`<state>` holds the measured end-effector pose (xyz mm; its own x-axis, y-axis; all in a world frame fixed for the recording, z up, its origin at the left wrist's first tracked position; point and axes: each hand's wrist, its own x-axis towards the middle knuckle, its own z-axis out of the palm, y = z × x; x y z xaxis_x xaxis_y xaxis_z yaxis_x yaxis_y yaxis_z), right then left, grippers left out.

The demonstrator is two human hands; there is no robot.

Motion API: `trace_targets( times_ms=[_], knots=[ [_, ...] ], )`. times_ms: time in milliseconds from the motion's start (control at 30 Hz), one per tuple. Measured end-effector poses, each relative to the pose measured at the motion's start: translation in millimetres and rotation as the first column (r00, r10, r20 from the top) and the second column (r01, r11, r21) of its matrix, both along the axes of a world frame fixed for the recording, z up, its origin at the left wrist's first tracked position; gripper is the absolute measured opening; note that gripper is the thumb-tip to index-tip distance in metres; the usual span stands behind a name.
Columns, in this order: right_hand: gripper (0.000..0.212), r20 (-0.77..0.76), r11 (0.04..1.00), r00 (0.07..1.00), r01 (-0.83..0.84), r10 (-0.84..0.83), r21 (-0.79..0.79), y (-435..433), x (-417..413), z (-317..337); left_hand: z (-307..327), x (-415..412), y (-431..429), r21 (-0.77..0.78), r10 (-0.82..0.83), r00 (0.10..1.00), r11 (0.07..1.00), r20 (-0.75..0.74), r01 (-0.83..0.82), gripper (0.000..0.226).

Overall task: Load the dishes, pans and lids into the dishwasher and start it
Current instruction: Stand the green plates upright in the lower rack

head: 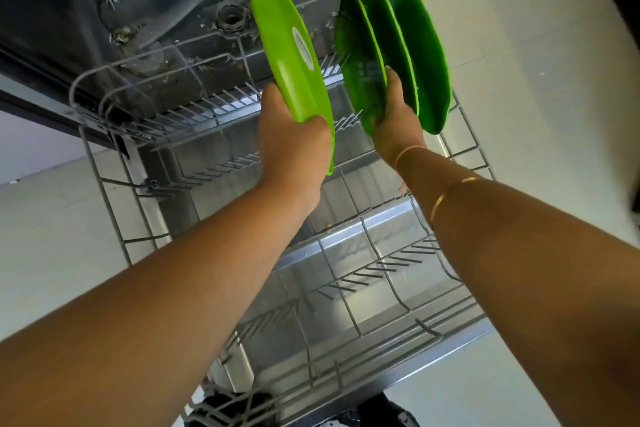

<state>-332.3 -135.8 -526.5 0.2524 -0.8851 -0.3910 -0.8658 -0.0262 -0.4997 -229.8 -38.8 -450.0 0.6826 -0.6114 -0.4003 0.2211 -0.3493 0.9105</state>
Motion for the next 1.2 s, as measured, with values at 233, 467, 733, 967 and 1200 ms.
trace_targets(
  times_ms=[233,467,733,967,1200],
  knots=[
    [0.080,0.038,1.000,0.999,0.026,-0.026,-0.001,-4,-3,2,-1,10,-15,0.042,0.082,0.958,0.996,-0.276,-0.073,0.033],
    [0.074,0.050,1.000,0.999,0.010,-0.010,-0.011,-4,-20,12,-9,-5,-43,0.027,0.066,0.943,0.998,-0.326,-0.060,0.033],
    [0.066,0.070,0.997,0.997,-0.038,0.042,-0.061,-10,-27,12,-17,-56,-67,0.121,-0.034,0.995,0.992,-0.090,0.045,0.043],
    [0.044,0.054,0.986,0.988,-0.141,0.146,-0.085,-14,-30,21,-14,-73,-73,0.221,-0.163,0.977,0.966,0.137,0.130,0.034],
    [0.045,0.031,0.984,0.985,-0.169,0.171,-0.052,-15,-28,31,-18,-78,-76,0.278,-0.126,0.982,0.957,0.138,0.083,0.038]
  ],
)
